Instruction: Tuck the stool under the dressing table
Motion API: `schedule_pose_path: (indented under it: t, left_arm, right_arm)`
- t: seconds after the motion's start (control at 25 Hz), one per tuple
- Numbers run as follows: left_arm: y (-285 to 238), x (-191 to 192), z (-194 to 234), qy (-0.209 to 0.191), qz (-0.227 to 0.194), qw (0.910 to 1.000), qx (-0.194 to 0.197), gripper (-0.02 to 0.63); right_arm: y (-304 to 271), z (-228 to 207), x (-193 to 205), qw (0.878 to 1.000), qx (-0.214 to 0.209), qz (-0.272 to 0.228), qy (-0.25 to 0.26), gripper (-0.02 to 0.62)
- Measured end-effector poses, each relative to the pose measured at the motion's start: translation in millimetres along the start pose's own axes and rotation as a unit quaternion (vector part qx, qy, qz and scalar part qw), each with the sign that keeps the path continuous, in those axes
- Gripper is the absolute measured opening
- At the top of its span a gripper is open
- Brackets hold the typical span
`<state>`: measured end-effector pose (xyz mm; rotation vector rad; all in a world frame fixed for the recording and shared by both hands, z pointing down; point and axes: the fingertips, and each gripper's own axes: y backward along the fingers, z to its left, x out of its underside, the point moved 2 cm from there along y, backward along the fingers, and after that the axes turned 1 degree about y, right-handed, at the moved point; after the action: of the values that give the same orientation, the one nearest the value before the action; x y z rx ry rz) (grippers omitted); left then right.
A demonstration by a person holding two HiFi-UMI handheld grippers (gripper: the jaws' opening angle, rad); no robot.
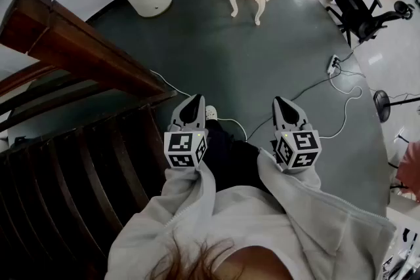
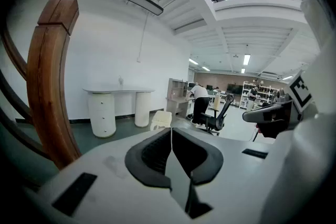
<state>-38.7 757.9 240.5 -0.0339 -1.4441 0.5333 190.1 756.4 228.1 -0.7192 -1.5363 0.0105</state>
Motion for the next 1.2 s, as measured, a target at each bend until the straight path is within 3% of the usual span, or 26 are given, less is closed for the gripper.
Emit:
schedule_pose_path:
  t: [0.36, 0.72, 1.2]
  left_arm:
    - [5, -9, -17, -0.010, -0.013, 0.9998, 0.011, 0.018]
    - [6, -8, -22, -0.010, -0.013, 0.9997, 0.016, 0.018]
    - [-42, -23, -12, 0.007, -0.013, 0.9997, 0.019, 0.018]
  right_arm:
    - [16, -12, 2, 0.999, 0.034, -0.001, -0.021, 0.051]
    - [25, -3, 9, 0.999, 0.029, 0.002, -0.020, 0.051]
    - [-12, -27, -16, 0.999, 0.033, 0.003, -0.009, 0.051]
